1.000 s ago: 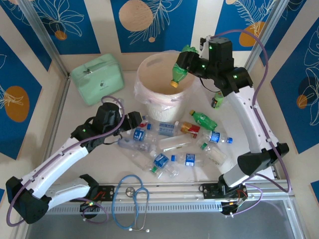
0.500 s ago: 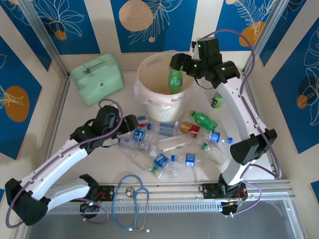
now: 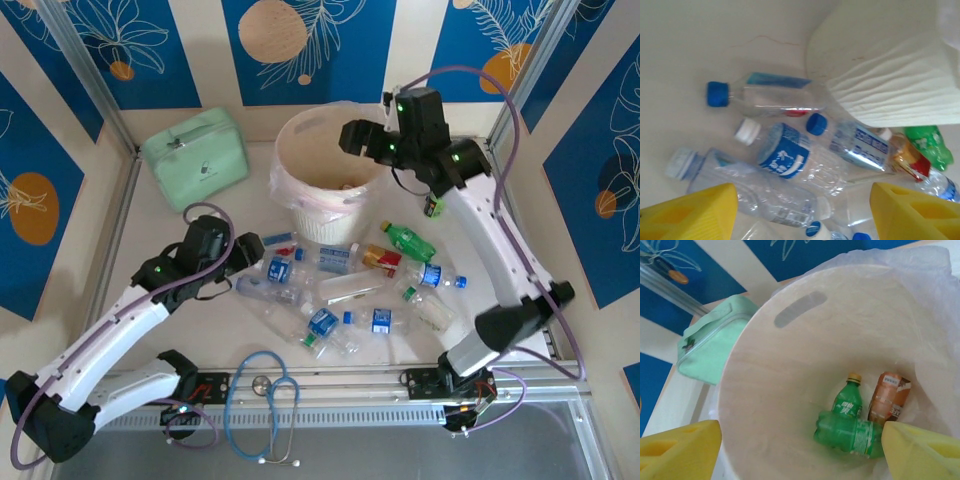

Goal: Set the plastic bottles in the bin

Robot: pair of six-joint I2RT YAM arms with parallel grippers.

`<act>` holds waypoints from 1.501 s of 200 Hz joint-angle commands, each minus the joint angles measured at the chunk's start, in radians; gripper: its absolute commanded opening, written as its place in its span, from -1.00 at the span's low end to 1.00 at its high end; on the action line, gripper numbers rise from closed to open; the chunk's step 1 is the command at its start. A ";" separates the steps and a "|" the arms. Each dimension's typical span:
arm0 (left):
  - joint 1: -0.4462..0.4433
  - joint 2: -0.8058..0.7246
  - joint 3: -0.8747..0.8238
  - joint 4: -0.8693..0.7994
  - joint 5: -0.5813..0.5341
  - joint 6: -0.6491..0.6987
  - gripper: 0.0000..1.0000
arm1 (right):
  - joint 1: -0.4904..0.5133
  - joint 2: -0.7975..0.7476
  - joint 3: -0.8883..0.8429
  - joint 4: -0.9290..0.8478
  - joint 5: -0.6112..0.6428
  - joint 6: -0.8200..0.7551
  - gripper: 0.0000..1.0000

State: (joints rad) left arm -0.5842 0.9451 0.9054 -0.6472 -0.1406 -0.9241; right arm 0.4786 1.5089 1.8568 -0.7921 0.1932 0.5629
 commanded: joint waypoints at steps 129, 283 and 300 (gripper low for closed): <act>-0.062 0.021 -0.134 -0.111 0.060 -0.343 0.43 | 0.226 -0.528 -0.626 -0.104 0.176 0.087 0.68; -0.365 0.312 -0.117 -0.064 -0.018 -0.761 0.55 | 0.222 -0.643 -0.775 -0.101 0.167 0.126 0.68; -0.377 0.337 -0.117 -0.054 -0.017 -0.774 0.55 | 0.217 -0.652 -0.774 -0.106 0.161 0.117 0.68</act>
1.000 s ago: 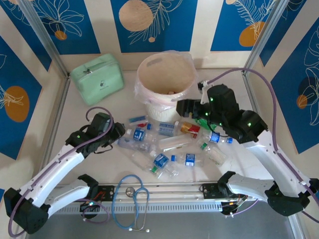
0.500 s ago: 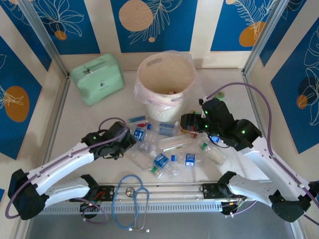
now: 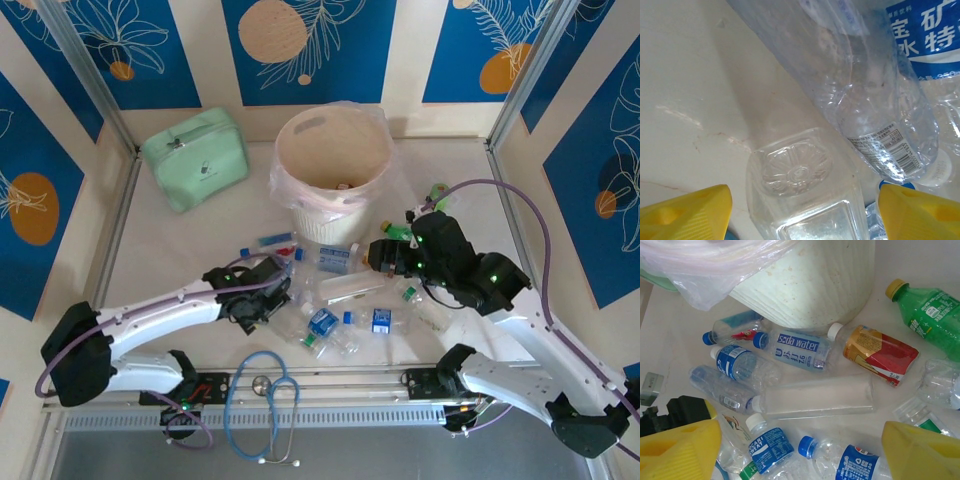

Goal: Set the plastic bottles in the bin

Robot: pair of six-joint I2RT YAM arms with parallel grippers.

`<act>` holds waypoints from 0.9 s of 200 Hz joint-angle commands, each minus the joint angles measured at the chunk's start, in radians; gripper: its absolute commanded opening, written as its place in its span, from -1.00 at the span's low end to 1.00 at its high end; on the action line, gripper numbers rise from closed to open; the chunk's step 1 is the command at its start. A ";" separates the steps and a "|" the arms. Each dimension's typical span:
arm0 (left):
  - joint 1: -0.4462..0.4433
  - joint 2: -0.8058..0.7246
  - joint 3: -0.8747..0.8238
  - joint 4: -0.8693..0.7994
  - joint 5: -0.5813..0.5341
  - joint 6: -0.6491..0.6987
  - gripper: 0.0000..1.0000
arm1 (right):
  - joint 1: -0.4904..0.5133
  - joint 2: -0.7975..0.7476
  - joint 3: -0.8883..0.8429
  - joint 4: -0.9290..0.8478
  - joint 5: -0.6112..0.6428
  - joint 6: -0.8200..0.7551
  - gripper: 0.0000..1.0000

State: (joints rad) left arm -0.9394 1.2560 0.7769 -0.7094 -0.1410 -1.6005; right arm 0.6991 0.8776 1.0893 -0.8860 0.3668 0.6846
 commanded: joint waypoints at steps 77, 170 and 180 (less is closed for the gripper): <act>-0.038 0.136 -0.005 0.085 0.029 -0.140 0.52 | -0.065 -0.047 -0.022 -0.006 -0.063 -0.019 0.68; -0.039 0.074 -0.003 0.039 0.009 -0.127 0.17 | -0.089 -0.062 -0.014 -0.025 -0.099 -0.016 0.68; -0.039 0.046 0.002 0.026 0.000 -0.121 0.12 | -0.089 -0.061 -0.007 -0.029 -0.102 -0.019 0.68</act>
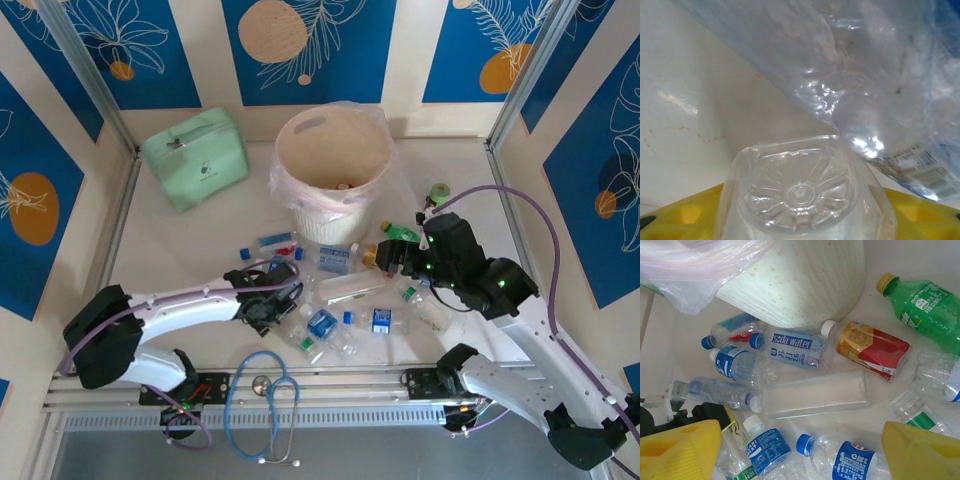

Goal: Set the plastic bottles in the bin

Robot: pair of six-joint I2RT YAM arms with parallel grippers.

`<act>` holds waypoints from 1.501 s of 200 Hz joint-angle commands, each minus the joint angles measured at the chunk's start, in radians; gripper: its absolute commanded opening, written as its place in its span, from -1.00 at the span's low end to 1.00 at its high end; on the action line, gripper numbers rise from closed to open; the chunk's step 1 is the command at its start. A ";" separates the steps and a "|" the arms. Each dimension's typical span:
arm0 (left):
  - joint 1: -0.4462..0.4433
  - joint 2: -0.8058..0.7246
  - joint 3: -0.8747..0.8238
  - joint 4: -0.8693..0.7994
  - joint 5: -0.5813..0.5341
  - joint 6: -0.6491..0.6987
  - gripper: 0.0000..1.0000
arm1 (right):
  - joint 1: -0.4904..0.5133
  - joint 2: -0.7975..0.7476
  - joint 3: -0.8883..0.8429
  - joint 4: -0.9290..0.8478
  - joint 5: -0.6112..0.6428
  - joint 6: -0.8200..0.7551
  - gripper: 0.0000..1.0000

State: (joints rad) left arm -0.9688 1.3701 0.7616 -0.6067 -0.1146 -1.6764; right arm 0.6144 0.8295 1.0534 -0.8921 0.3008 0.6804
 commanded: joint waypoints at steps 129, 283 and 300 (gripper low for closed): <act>0.071 -0.422 0.324 -0.044 -0.251 0.334 0.13 | 0.197 0.146 0.200 0.151 -0.464 -0.079 0.70; 0.208 -0.359 0.299 0.339 0.116 0.323 0.09 | 0.252 0.307 0.212 0.204 -0.445 -0.114 0.45; 0.213 -0.361 0.288 0.346 0.122 0.314 0.08 | 0.250 0.303 0.211 0.208 -0.443 -0.114 0.32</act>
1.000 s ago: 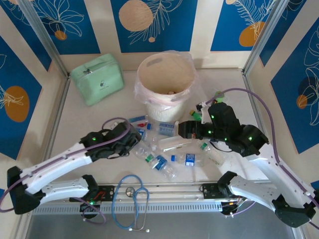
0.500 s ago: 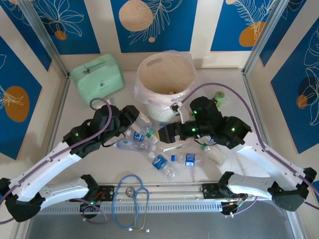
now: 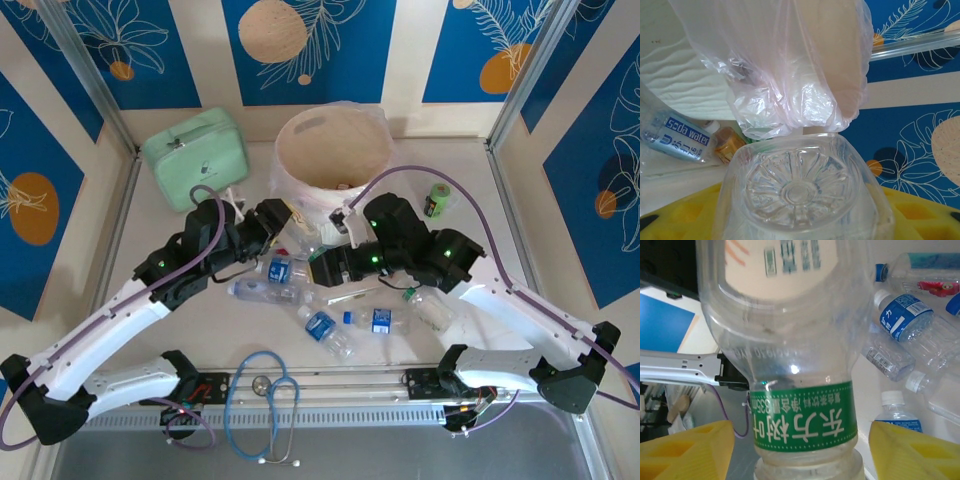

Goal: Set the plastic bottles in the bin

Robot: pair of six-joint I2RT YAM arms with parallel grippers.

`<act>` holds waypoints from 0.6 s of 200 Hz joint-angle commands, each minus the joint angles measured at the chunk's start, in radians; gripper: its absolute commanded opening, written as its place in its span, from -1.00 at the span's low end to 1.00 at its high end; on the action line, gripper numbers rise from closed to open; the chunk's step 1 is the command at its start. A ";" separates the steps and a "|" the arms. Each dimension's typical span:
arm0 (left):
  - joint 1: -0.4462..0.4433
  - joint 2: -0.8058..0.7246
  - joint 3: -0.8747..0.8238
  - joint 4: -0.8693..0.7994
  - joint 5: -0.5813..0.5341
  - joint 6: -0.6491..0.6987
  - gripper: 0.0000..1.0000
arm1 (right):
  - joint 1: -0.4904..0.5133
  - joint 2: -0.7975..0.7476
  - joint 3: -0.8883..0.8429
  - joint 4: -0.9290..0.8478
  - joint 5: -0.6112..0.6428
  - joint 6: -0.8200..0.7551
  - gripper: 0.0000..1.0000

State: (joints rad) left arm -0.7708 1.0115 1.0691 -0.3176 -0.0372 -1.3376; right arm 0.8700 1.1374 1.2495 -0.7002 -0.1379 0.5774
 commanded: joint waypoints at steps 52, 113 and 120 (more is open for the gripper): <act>0.024 -0.006 -0.026 0.055 0.037 -0.027 0.09 | -0.003 -0.012 0.013 0.016 -0.015 -0.010 -0.14; 0.025 -0.012 -0.036 0.056 0.033 -0.031 0.31 | 0.006 -0.014 0.023 0.014 -0.011 -0.009 -0.45; 0.026 -0.017 -0.034 0.038 0.022 -0.031 0.38 | 0.009 -0.018 0.024 0.018 -0.011 -0.012 -0.46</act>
State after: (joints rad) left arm -0.7547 1.0119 1.0420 -0.2974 -0.0025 -1.3560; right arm 0.8658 1.1362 1.2499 -0.6949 -0.1349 0.5690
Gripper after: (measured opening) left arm 0.653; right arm 0.398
